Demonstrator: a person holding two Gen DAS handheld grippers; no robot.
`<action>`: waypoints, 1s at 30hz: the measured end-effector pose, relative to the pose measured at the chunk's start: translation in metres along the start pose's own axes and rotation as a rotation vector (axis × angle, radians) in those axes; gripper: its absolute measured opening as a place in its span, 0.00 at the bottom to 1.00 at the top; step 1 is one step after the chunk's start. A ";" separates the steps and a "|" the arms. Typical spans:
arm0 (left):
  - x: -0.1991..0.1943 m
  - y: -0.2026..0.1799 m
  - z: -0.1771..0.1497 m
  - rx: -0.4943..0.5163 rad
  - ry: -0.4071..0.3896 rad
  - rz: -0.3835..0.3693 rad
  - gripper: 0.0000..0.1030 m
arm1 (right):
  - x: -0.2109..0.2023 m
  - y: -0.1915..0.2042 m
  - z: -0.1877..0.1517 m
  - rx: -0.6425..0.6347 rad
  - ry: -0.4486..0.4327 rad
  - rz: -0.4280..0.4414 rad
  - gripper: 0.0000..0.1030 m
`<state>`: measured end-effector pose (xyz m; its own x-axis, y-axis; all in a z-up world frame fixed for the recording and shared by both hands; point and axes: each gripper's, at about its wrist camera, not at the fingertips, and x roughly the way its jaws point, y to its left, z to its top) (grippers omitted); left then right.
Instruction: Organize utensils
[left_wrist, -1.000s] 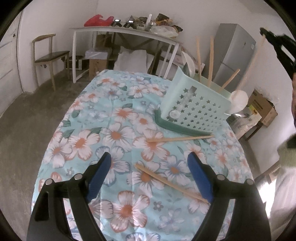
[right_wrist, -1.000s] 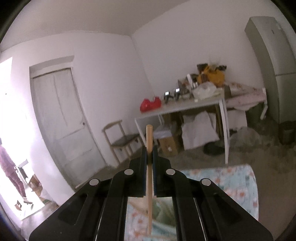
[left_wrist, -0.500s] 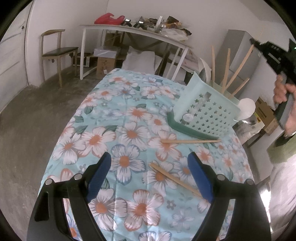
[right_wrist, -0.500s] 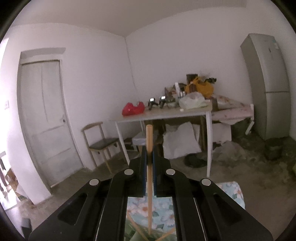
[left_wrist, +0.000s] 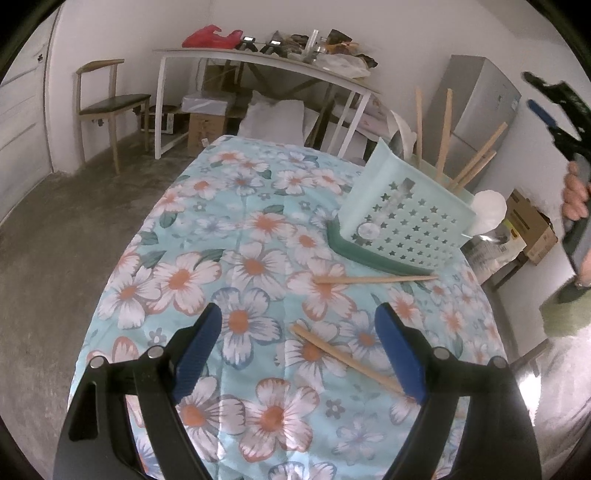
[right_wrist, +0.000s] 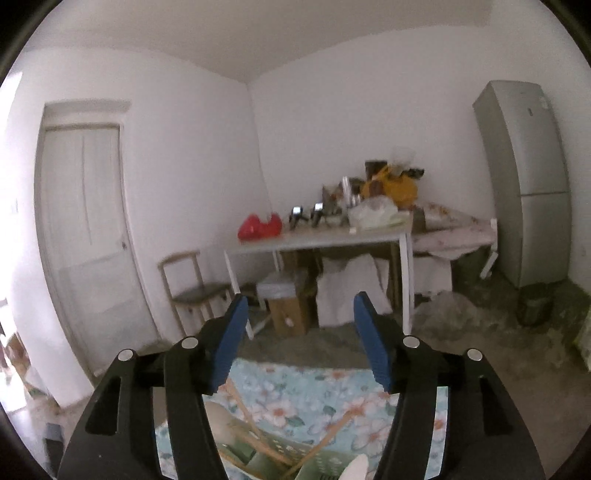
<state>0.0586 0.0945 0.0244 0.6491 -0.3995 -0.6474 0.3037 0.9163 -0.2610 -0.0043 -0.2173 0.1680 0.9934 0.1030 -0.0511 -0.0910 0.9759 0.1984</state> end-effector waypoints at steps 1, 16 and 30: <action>0.001 -0.001 0.000 0.003 0.001 -0.001 0.80 | -0.008 -0.002 0.001 0.013 -0.012 0.010 0.56; 0.020 -0.014 -0.008 0.025 0.087 0.008 0.81 | -0.045 0.002 -0.130 0.151 0.385 0.147 0.56; 0.052 -0.026 -0.040 -0.112 0.322 -0.137 0.78 | -0.020 -0.016 -0.239 0.362 0.759 0.020 0.56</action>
<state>0.0568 0.0511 -0.0311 0.3497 -0.5060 -0.7885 0.2823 0.8594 -0.4263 -0.0395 -0.1887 -0.0677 0.6633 0.3473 -0.6629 0.0491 0.8637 0.5016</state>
